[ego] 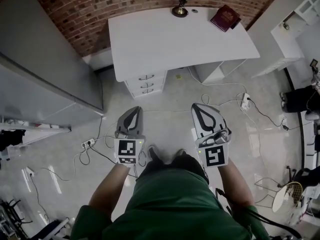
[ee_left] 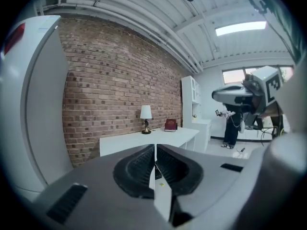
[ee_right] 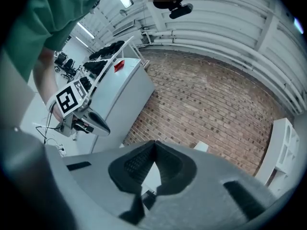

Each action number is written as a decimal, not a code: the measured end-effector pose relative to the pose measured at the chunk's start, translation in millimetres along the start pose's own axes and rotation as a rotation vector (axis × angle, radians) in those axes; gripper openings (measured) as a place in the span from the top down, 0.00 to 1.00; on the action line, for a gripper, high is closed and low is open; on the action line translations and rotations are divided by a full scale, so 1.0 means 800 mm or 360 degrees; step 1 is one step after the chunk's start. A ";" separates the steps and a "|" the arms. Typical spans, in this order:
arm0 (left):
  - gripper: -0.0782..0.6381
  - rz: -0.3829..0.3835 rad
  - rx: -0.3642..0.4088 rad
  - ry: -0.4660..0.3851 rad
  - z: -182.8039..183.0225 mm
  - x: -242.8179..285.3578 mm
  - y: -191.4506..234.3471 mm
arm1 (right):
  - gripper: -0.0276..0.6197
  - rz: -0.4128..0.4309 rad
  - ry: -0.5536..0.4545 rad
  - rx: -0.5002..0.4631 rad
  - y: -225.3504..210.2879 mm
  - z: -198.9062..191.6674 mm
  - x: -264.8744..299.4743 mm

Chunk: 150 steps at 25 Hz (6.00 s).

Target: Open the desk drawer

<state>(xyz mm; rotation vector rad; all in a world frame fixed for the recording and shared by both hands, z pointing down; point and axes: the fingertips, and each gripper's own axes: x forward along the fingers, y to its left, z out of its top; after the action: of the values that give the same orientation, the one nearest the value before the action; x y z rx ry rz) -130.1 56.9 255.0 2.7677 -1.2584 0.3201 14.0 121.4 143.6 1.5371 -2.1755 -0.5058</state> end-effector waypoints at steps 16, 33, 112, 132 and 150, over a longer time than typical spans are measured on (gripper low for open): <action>0.88 0.0202 -0.0604 0.0386 -0.118 0.179 0.011 | 0.96 0.0220 0.0081 0.0781 -0.065 -0.185 0.112; 0.88 0.0436 -0.1215 0.0367 -0.292 0.282 0.090 | 0.96 0.0569 0.0181 0.1065 0.017 -0.329 0.220; 0.86 0.0276 -0.2550 -0.0376 -0.494 0.319 0.063 | 0.96 0.0796 0.0505 0.1256 0.200 -0.455 0.211; 0.85 0.0275 -0.2487 -0.0177 -0.541 0.304 0.043 | 0.96 0.0799 0.0528 0.1281 0.220 -0.469 0.200; 0.86 0.0315 -0.2504 -0.0089 -0.588 0.308 0.034 | 0.96 0.0798 0.0538 0.1283 0.223 -0.480 0.207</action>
<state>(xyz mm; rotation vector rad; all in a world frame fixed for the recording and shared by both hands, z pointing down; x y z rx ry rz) -65.8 -65.9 768.1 1.2971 -1.0086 -0.5370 30.0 2.9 582.5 1.1782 -2.4656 0.8191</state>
